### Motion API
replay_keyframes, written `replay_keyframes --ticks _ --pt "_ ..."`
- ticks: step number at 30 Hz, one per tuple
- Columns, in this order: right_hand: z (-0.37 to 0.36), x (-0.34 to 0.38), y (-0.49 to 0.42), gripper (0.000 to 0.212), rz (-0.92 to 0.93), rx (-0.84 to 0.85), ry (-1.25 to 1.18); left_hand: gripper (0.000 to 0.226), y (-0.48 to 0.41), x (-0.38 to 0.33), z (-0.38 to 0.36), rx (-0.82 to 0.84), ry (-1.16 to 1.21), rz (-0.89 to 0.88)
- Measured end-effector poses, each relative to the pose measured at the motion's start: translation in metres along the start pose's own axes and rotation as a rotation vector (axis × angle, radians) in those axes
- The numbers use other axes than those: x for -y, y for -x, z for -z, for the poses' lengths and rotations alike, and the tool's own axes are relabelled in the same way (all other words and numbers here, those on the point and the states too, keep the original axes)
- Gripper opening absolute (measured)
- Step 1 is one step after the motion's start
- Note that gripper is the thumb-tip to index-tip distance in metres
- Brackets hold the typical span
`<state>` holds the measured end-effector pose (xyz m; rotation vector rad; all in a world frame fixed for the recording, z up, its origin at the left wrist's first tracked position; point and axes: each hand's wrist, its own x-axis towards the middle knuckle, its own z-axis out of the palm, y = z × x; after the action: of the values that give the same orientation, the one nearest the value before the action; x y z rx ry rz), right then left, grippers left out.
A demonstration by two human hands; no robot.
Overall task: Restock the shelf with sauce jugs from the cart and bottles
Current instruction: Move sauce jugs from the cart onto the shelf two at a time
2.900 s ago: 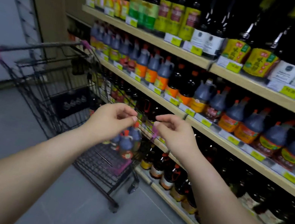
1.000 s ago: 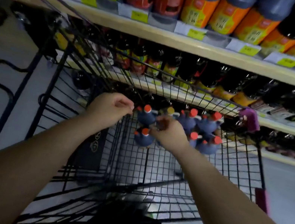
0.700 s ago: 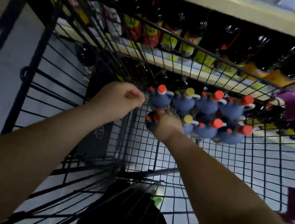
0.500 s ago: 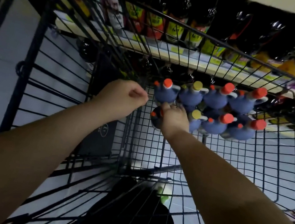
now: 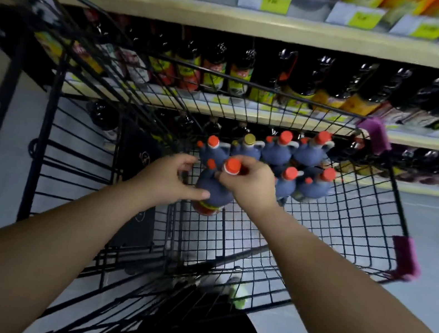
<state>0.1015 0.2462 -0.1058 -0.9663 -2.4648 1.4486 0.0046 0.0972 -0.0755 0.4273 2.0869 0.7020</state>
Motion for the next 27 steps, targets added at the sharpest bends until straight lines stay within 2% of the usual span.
replay_keyframes --ticks 3,6,10,14,16,18,20,21,24,27 --pt "0.029 0.029 0.007 0.033 0.032 -0.016 -0.121 0.114 0.008 -0.013 -0.007 0.052 -0.052 -0.091" --pt "0.053 0.051 0.014 0.022 0.001 -0.021 -0.283 0.126 0.017 -0.032 -0.012 0.087 0.007 -0.177" --pt "0.078 0.071 0.021 0.019 -0.056 -0.041 -0.453 0.106 0.023 -0.049 -0.011 0.073 0.135 -0.238" --pt "0.099 0.084 0.027 0.012 -0.095 -0.011 -0.601 0.097 0.027 -0.067 -0.013 0.077 0.25 -0.261" --pt "0.105 0.081 0.027 0.037 -0.124 -0.023 -0.644 0.085 0.027 -0.076 -0.016 0.068 0.363 -0.243" --pt "0.106 0.073 0.031 0.069 -0.214 -0.043 -0.593 0.06 0.025 -0.085 -0.021 0.034 0.481 -0.196" --pt "0.105 0.058 0.038 0.094 -0.29 0.008 -0.563 0.036 0.022 -0.095 -0.024 0.0 0.563 -0.131" --pt "0.103 0.05 0.043 0.102 -0.298 0.063 -0.554 0.031 0.019 -0.1 -0.025 -0.003 0.583 -0.094" --pt "0.089 0.033 0.051 0.103 -0.281 0.162 -0.517 0.045 0.012 -0.114 -0.029 0.005 0.589 -0.034" --pt "0.075 0.021 0.047 0.095 -0.269 0.053 -0.515 0.05 0.005 -0.126 -0.036 -0.012 0.563 -0.009"
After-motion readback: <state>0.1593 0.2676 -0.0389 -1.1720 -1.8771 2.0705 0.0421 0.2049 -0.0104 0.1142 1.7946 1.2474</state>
